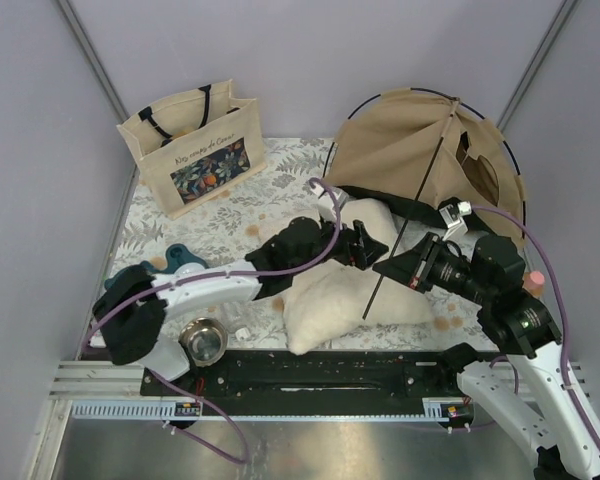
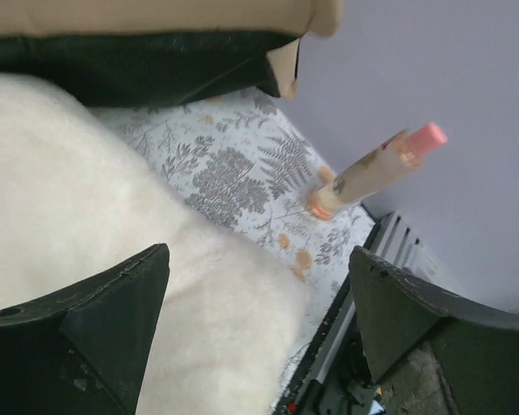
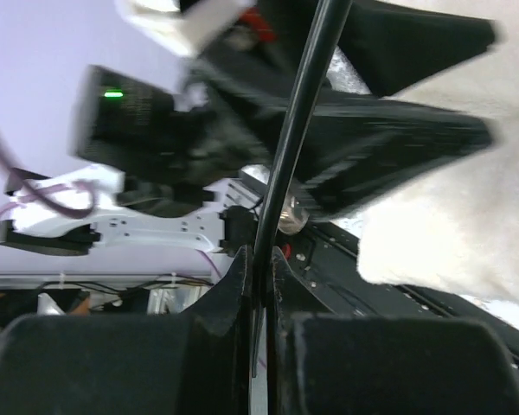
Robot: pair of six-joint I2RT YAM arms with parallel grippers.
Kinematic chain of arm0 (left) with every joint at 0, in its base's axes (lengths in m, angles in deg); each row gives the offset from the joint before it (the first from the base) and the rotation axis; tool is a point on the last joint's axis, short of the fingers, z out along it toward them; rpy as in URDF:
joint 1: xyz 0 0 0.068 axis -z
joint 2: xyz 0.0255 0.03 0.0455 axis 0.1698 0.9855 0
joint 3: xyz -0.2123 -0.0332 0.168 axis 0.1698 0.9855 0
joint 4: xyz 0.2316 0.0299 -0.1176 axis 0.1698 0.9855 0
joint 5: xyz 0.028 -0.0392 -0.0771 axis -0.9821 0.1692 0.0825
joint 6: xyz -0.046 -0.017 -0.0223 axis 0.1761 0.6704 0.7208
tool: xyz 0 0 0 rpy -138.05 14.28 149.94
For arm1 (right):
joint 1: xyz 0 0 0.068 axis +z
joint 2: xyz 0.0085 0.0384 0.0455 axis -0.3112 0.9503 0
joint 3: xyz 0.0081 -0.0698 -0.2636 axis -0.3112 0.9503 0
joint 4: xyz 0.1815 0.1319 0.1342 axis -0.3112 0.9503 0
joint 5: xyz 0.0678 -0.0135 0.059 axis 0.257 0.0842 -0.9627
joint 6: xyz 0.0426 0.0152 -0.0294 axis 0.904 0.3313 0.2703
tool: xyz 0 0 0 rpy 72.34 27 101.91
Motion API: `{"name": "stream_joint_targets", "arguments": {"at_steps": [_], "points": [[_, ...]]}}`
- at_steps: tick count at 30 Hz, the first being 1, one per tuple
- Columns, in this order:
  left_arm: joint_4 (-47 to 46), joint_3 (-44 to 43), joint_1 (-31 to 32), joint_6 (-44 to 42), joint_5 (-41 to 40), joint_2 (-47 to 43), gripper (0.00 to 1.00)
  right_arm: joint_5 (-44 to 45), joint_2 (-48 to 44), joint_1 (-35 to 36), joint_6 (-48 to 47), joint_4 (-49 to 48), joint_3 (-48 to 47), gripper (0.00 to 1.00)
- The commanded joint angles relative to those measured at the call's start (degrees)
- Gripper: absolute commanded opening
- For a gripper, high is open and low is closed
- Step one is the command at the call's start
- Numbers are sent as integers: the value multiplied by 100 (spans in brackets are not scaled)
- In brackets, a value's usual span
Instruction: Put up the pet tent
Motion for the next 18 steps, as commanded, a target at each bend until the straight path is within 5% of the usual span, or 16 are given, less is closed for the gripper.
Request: {"name": "stream_joint_targets", "arguments": {"at_steps": [1, 10, 18], "points": [[-1658, -250, -100, 120, 581, 845, 87, 43, -187, 25, 567, -860, -44, 0], [-3594, -1050, -74, 393, 424, 2419, 88, 254, -556, 25, 1701, -1484, 589, 0], [-4869, -1349, 321, -581, -559, 3272, 88, 325, -539, 25, 2492, -1766, 634, 0]]}}
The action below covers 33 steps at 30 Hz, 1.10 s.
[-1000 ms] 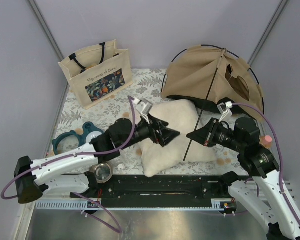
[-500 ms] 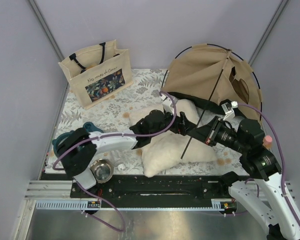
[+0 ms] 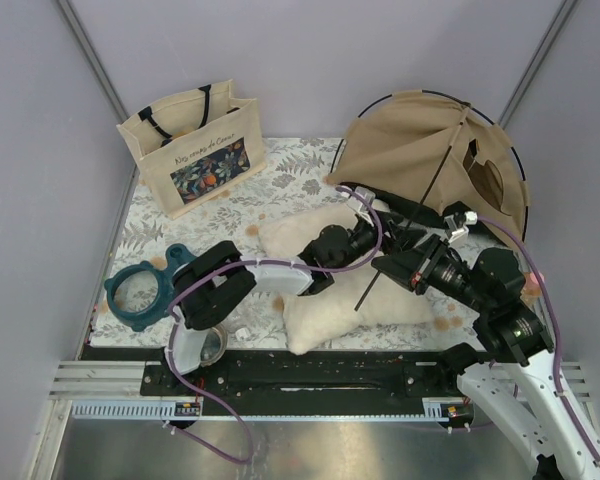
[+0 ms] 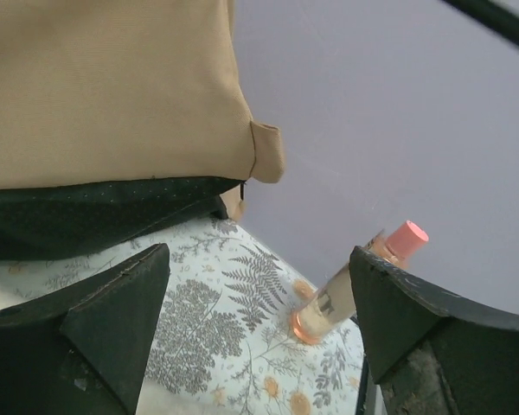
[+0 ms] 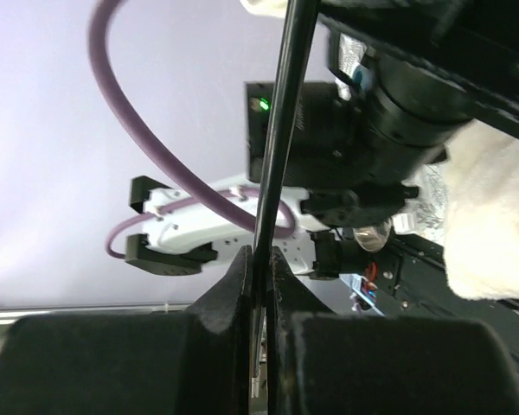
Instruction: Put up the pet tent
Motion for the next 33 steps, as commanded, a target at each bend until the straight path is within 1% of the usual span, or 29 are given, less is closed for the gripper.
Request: {"name": "stream_joint_targets", "arguments": {"at_steps": [1, 5, 7, 8, 11, 14, 17, 19, 22, 23, 26, 27, 29, 33], "points": [[-1320, -283, 297, -752, -701, 350, 88, 202, -6, 25, 519, -673, -184, 0], [-1953, -476, 552, -1351, -1359, 763, 88, 123, 213, 25, 633, -717, -553, 0], [-2261, -642, 605, -1396, -1676, 992, 88, 1, 319, 34, 739, -848, -668, 0], [-2410, -765, 614, -1422, -1678, 1106, 88, -52, 381, 25, 817, -944, -703, 0], [-2324, -1265, 693, -1702, -1668, 1370, 88, -149, 495, 25, 985, -1173, -756, 0], [-2113, -1749, 816, -2212, -2229, 1616, 88, -211, 557, 25, 1073, -1253, -765, 0], [-2288, -1952, 825, -2204, -2906, 1783, 87, -255, 557, 25, 1117, -1306, -730, 0], [-2385, -2119, 825, -2248, -3109, 1923, 85, -255, 557, 25, 1126, -1315, -712, 0], [-2333, -2479, 825, -2257, -3145, 2134, 81, -290, 566, 25, 1161, -1376, -668, 0], [-2324, -2584, 825, -2257, -3137, 2222, 77, -307, 557, 25, 1161, -1376, -651, 0], [-2253, -2866, 825, -2371, -3119, 2381, 70, -316, 540, 25, 1170, -1385, -615, 0], [-2218, -2919, 817, -2397, -3145, 2416, 69, -308, 539, 25, 1170, -1393, -607, 0], [-2166, -3007, 808, -2450, -3172, 2469, 62, -316, 531, 34, 1170, -1385, -580, 0], [-2192, -3025, 738, -2363, -3356, 2460, 53, -316, 513, 25, 1170, -1385, -554, 0]]}}
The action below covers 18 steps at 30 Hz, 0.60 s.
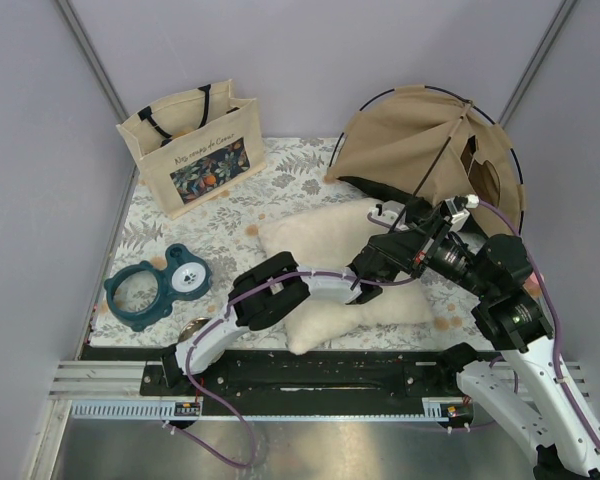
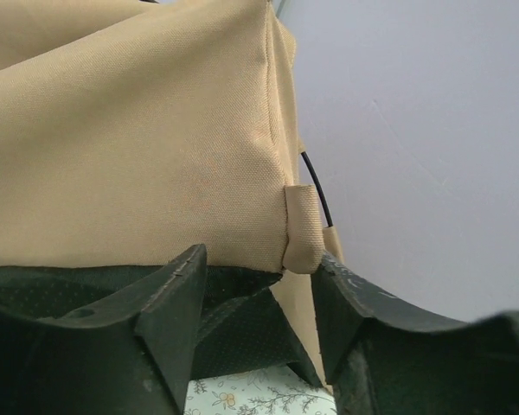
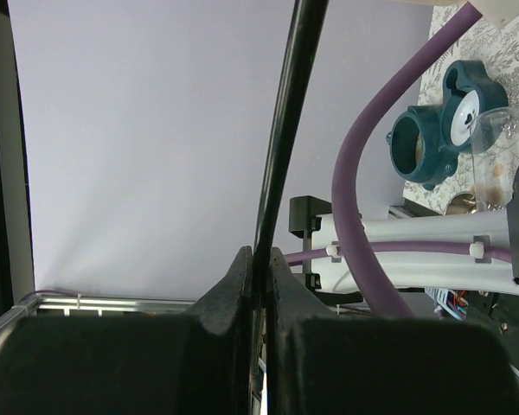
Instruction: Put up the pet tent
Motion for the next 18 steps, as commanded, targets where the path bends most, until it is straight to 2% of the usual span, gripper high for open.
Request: {"name": "stream_joint_targets", "arguments": {"at_steps": [1, 4, 5, 6, 8, 10, 12, 13, 16, 18], "points": [[-605, -256, -82, -17, -253, -5, 52, -139, -62, 25, -65, -388, -42, 0], [-570, -273, -109, 44, -200, -23, 50, -139, -79, 25, -74, -397, -25, 0], [-570, -273, -118, 53, -191, -31, 44, -131, -71, 25, -74, -397, -25, 0], [-570, -256, -118, 53, -182, -40, 34, -131, -79, 25, -74, -388, -16, 0], [-596, -212, -118, 71, -208, -40, 29, -139, -71, 25, -91, -397, -25, 0], [-596, -177, -118, 71, -226, -58, 32, -131, -71, 25, -91, -397, -33, 0], [-579, -177, -118, 80, -235, -58, 45, -122, -62, 25, -92, -388, -7, 0], [-552, -185, -126, 71, -226, -49, 47, -113, -79, 25, -92, -397, -7, 0], [-394, -264, -153, 167, -147, -40, 46, -113, -79, 25, -83, -406, 19, 0], [-280, -308, -179, 220, -103, -23, 39, -113, -71, 25, -83, -414, 11, 0]]}}
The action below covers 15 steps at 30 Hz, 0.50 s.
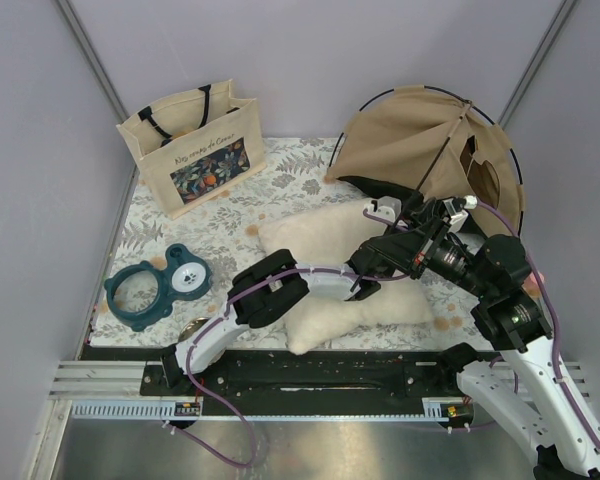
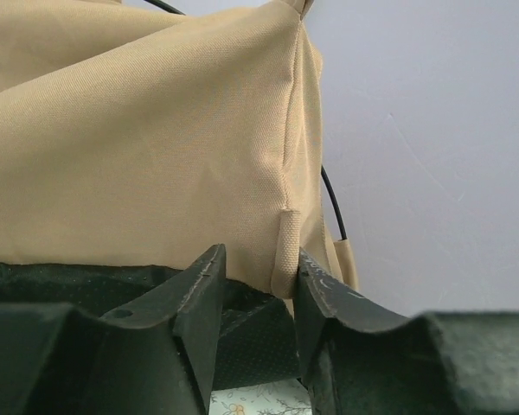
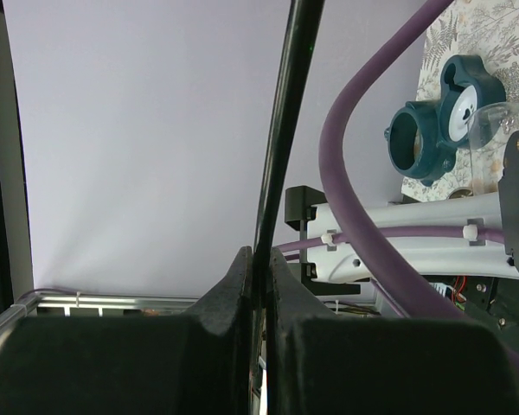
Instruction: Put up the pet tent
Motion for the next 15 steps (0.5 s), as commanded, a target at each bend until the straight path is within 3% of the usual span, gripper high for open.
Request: {"name": "stream_joint_targets", "arguments": {"at_steps": [1, 4, 6, 15], "points": [[-227, -315, -81, 157, 63, -29, 35, -50, -68, 25, -87, -401, -42, 0], [-244, -271, -90, 183, 116, -29, 19, -58, -86, 16, -87, -401, -33, 0], [-288, -193, -98, 201, 204, -47, 0, -50, -77, 25, -113, -384, -24, 0], [-999, 1098, -98, 201, 511, -643, 0, -32, -139, 25, -481, -165, 72, 0]]}}
